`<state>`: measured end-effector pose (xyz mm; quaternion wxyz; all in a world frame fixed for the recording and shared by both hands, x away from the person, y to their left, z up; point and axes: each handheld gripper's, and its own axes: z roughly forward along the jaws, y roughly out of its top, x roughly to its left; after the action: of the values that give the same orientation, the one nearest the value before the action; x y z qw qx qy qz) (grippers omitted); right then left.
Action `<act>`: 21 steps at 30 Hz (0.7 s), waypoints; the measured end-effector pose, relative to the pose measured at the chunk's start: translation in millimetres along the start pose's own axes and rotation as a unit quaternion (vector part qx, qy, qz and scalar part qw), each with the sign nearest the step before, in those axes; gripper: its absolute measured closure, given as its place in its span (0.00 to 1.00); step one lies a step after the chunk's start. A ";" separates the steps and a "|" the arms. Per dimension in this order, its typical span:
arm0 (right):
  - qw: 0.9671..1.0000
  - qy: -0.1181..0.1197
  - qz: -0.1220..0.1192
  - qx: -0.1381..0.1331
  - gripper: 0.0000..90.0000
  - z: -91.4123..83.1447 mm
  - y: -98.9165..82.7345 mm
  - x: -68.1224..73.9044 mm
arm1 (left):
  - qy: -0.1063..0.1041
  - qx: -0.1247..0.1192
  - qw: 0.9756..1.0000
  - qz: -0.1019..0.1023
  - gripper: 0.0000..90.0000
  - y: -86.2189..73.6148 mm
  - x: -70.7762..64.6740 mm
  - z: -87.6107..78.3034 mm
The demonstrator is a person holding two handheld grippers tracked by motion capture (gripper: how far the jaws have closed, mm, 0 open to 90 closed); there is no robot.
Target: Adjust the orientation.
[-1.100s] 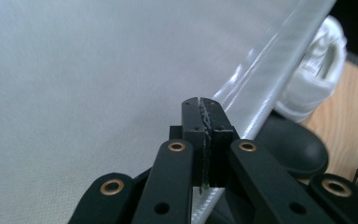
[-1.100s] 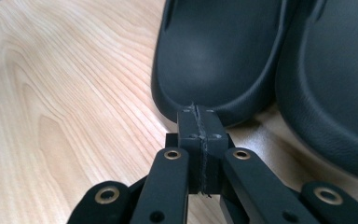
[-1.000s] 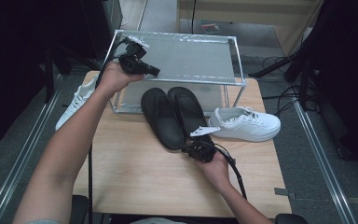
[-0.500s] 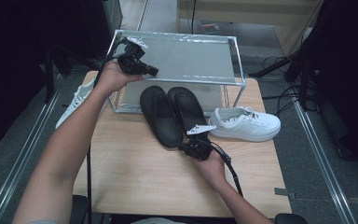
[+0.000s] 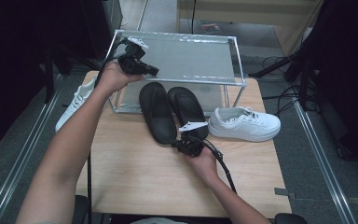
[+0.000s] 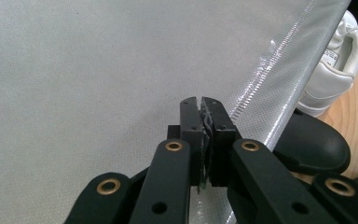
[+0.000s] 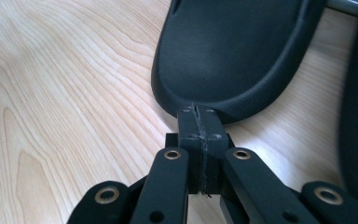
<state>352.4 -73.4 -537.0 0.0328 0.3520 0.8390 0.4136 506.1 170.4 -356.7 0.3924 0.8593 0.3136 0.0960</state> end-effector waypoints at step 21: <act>0.999 -0.003 0.007 -0.038 1.00 40.9 42.6 13.1 | 0.004 -0.002 1.000 0.006 0.98 -1.1 -0.6 -0.4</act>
<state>380.7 -20.4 -530.1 0.0460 0.3579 0.8199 0.4445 505.0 170.8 -357.2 0.3928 0.8598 0.3100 0.1019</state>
